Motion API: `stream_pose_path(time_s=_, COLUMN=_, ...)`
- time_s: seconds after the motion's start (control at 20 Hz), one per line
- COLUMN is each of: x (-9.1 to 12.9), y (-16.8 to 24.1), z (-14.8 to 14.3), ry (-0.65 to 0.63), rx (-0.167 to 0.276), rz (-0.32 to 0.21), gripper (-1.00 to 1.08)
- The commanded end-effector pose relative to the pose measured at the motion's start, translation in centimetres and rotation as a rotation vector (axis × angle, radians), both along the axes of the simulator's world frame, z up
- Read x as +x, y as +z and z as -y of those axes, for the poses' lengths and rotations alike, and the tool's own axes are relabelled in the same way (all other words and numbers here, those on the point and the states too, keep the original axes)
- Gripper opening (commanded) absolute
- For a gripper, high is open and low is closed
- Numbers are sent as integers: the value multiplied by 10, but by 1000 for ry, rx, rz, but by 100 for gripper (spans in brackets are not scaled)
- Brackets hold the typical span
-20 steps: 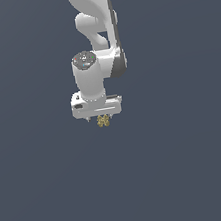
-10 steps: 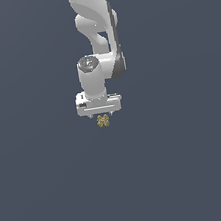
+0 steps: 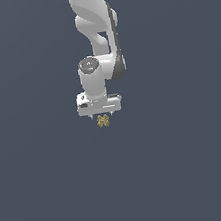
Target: Pick up the object and move it to a goal position.
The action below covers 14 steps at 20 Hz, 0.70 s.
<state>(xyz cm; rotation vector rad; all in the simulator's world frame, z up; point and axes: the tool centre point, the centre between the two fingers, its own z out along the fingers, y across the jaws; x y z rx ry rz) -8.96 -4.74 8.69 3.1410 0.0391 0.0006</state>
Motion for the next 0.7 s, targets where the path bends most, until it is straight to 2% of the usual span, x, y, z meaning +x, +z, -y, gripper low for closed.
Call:
stream_pose_path(time_s=0.0, x=-1, y=-7, z=0, ry=0, rx=0, rz=-1, gripper=100)
stream_pose_path(time_s=0.35, x=-2, y=-37, z=0, ry=1, rx=0, rz=-1, gripper=100)
stream_pose_path(time_s=0.65, x=-2, y=-47, z=0, ry=1, rx=0, rz=0, gripper=100)
